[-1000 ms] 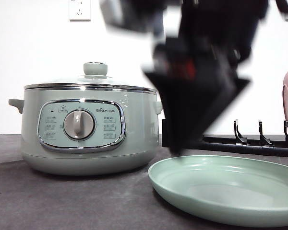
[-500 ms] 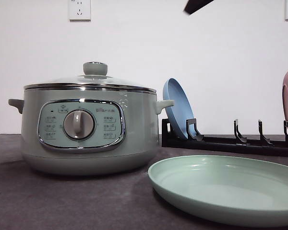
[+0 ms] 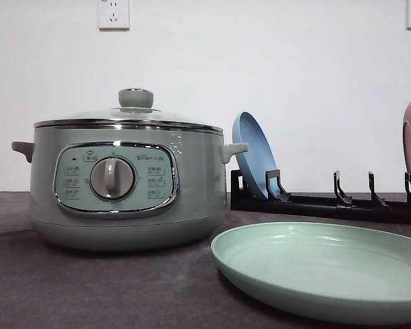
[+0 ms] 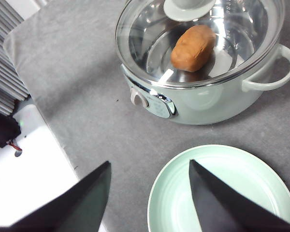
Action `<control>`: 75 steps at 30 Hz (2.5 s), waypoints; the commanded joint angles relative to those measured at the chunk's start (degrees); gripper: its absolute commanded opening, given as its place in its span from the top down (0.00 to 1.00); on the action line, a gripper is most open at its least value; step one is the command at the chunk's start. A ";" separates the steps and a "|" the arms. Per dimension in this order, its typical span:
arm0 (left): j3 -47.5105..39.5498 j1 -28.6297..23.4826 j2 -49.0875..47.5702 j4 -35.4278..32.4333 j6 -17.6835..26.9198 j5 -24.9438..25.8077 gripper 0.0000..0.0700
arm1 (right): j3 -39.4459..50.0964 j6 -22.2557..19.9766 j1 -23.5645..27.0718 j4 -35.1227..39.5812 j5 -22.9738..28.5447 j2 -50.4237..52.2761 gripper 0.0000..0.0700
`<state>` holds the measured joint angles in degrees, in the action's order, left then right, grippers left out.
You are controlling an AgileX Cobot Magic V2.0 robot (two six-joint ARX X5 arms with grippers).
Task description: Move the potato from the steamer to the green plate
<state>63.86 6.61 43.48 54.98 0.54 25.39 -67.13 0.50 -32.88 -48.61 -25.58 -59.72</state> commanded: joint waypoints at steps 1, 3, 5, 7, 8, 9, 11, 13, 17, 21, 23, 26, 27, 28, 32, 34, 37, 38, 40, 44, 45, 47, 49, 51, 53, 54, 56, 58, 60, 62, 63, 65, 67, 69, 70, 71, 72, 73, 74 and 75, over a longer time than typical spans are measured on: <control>1.44 0.11 0.33 -0.55 0.28 0.15 0.26 | -0.83 -1.17 -0.35 0.34 -0.31 -0.50 0.55; 1.44 0.11 0.33 -0.55 0.11 0.15 0.26 | -0.83 -1.19 -0.35 0.34 -0.29 -0.50 0.55; 1.44 0.12 0.34 -0.94 -0.30 0.15 0.27 | -0.83 -1.22 -0.35 0.36 -0.30 -0.50 0.55; 1.44 0.13 0.57 -2.24 -1.58 0.15 0.28 | -0.83 -1.20 -0.35 0.36 -0.29 -0.50 0.55; 1.59 0.17 0.85 -3.16 -2.47 0.15 0.27 | -0.83 -1.19 -0.35 0.36 -0.27 -0.50 0.55; 1.87 0.24 1.19 -4.06 -3.30 0.15 0.27 | -0.83 -1.19 -0.35 0.36 -0.24 -0.50 0.55; 3.80 0.48 2.94 -3.91 -3.34 0.12 0.27 | -0.83 -1.17 -0.35 0.36 0.15 -0.50 0.55; 6.55 0.91 5.58 -3.52 -3.31 0.08 0.27 | -0.83 -1.17 -0.35 0.34 0.13 -0.50 0.55; 13.58 2.25 12.23 -2.76 -3.02 -1.10 0.27 | -0.83 -1.18 -0.35 0.32 0.10 -0.50 0.55; 21.64 5.11 20.09 -1.18 -2.21 -3.65 0.27 | -0.83 -1.22 -0.35 0.32 0.10 -0.50 0.55; 25.39 7.01 24.00 -0.12 -1.37 -5.97 0.27 | -0.83 -1.22 -0.35 0.32 0.12 -0.50 0.55; 30.33 9.83 29.86 1.32 -0.53 -9.68 0.27 | -0.83 -1.35 -0.35 0.32 0.11 -0.50 0.55; 31.63 10.70 31.63 1.65 -0.24 -10.53 0.27 | -0.83 -1.43 -0.35 0.32 0.12 -0.50 0.55; 32.91 11.65 33.57 1.89 0.16 -11.23 0.27 | -0.83 -1.45 -0.35 0.32 0.12 -0.50 0.55; 36.45 15.22 40.47 2.09 0.59 -14.88 0.27 | -0.83 -1.59 -0.35 0.32 0.12 -0.50 0.55; 37.49 16.70 43.38 2.06 1.07 -16.74 0.27 | -0.83 -1.62 -0.35 0.32 0.12 -0.50 0.55; 38.23 18.56 47.08 1.95 1.83 -19.34 0.27 | -0.83 -1.65 -0.35 0.30 0.12 -0.50 0.55; 38.27 19.04 48.09 1.82 1.93 -19.93 0.27 | -0.83 -1.65 -0.35 0.30 0.12 -0.50 0.55; 38.27 19.84 50.05 1.41 2.05 -20.80 0.27 | -0.82 -1.65 -0.35 0.32 0.14 -0.50 0.55; 38.27 20.92 53.16 0.52 2.06 -21.91 0.27 | -0.81 -1.65 -0.35 0.31 0.12 -0.50 0.55; 38.27 21.12 53.80 0.36 2.03 -22.06 0.27 | -0.81 -1.63 -0.35 0.30 0.12 -0.50 0.55; 38.27 21.43 55.02 0.36 2.03 -22.42 0.27 | -0.81 -1.63 -0.35 0.29 0.12 -0.50 0.55; 38.27 21.71 55.99 0.46 2.05 -22.98 0.27 | -0.81 -1.63 -0.35 0.22 0.12 -0.50 0.55; 38.27 22.00 56.81 0.46 2.05 -23.78 0.27 | -0.81 -1.63 -0.35 0.08 0.12 -0.50 0.55; 38.27 22.21 57.38 0.50 2.03 -24.50 0.27 | -0.81 -1.65 -0.35 0.05 0.12 -0.50 0.55; 38.27 22.25 57.62 0.50 2.03 -24.58 0.27 | -0.81 -1.65 -0.35 0.04 0.12 -0.50 0.55; 38.27 22.29 58.00 0.52 2.03 -24.60 0.27 | -0.81 -1.65 -0.35 0.03 0.12 -0.50 0.55; 38.27 22.29 58.46 0.63 2.03 -24.76 0.27 | -0.81 -1.65 -0.35 0.03 0.12 -0.50 0.55; 38.27 22.27 58.95 0.91 2.03 -25.43 0.27 | -0.81 -1.65 -0.35 0.03 0.12 -0.50 0.55; 38.27 22.27 59.47 1.17 2.03 -25.88 0.27 | -0.81 -1.65 -0.35 0.02 0.12 -0.50 0.55; 38.27 22.27 59.64 1.24 2.03 -25.88 0.27 | -0.81 -1.65 -0.35 -0.01 0.12 -0.50 0.55; 38.27 22.29 59.74 1.15 2.03 -25.88 0.27 | -0.81 -1.65 -0.35 -0.08 0.12 -0.50 0.55; 38.27 22.29 59.74 1.04 2.03 -25.88 0.27 | -0.81 -1.67 -0.35 -0.10 0.12 -0.50 0.55; 38.27 22.27 59.74 1.23 2.01 -25.88 0.27 | -0.81 -1.82 -0.35 -0.10 0.12 -0.50 0.55; 38.27 22.27 59.74 1.40 2.00 -25.89 0.28 | -0.81 -1.97 -0.35 -0.12 0.12 -0.50 0.55; 38.27 22.27 59.74 1.57 1.99 -25.91 0.29 | -0.81 -2.07 -0.35 -0.15 0.13 -0.50 0.55; 38.27 22.27 59.74 1.74 1.99 -25.92 0.31 | -0.81 -2.07 -0.35 -0.16 0.15 -0.50 0.55; 38.27 22.27 59.74 1.91 2.00 -25.92 0.36 | -0.81 -2.08 -0.35 -0.23 0.15 -0.50 0.55; 38.28 22.27 59.74 2.08 2.01 -25.92 0.41 | -0.81 -2.10 -0.35 -0.28 0.15 -0.50 0.55; 38.29 22.27 59.74 2.24 2.01 -25.92 0.46 | -0.81 -2.15 -0.35 -0.29 0.15 -0.50 0.55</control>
<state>100.45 28.42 102.21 57.03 2.11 -0.34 -67.13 -0.73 -32.88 -49.06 -25.45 -59.72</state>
